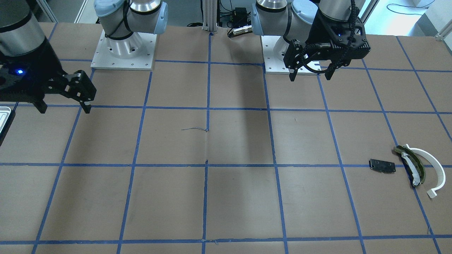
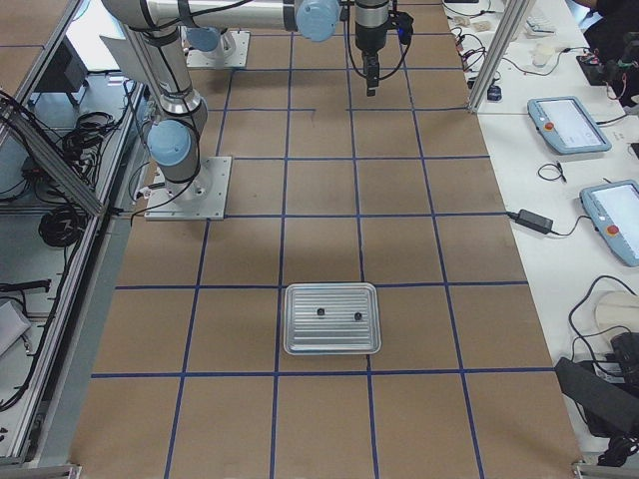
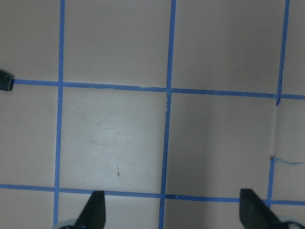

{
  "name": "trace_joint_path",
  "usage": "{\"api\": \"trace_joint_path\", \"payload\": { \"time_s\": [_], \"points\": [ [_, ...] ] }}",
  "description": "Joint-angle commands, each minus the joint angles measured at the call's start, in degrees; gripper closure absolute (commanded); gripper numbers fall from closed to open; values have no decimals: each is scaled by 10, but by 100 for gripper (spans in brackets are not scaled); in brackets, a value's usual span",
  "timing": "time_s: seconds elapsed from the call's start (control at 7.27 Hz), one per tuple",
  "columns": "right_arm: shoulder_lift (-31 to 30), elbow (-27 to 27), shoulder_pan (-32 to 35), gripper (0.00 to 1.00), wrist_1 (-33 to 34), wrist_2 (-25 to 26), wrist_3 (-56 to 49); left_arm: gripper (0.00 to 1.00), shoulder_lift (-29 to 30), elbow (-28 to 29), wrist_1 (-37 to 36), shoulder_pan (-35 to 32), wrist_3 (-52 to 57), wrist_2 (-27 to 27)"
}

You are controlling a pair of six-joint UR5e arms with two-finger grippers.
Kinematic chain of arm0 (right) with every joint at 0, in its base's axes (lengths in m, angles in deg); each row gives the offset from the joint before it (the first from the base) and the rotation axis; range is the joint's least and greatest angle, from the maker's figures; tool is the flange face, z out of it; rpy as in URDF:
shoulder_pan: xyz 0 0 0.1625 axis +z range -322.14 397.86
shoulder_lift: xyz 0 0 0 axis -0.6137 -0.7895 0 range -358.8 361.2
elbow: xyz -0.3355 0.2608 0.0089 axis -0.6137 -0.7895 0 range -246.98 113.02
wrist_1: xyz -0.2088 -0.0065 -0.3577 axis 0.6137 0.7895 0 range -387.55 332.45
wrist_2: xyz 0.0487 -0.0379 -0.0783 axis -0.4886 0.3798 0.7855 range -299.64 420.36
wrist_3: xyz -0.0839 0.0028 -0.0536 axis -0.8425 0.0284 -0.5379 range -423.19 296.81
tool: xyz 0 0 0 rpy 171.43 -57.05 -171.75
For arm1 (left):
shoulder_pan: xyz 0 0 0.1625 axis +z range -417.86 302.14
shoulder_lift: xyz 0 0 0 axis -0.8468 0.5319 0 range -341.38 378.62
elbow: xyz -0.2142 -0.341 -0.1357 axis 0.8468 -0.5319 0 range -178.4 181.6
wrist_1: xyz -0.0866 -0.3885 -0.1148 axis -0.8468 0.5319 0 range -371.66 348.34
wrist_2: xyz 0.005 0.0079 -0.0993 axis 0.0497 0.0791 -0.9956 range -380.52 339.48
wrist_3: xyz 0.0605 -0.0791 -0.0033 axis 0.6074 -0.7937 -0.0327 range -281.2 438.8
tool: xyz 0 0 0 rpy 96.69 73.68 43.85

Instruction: Place bearing gear from tray to pile

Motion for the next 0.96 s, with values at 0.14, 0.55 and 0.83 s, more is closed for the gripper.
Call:
{"api": "trace_joint_path", "payload": {
  "time_s": [0.14,0.55,0.83],
  "points": [
    [25,7,-146,0,44,-7,-259,0,-2,2,-2,0,-1,-4],
    [79,10,-271,0,69,-7,-361,0,-2,-3,-2,0,0,-3],
    [131,23,-346,0,122,-7,-408,0,-2,-4,-2,0,3,-3]
  ]
}}
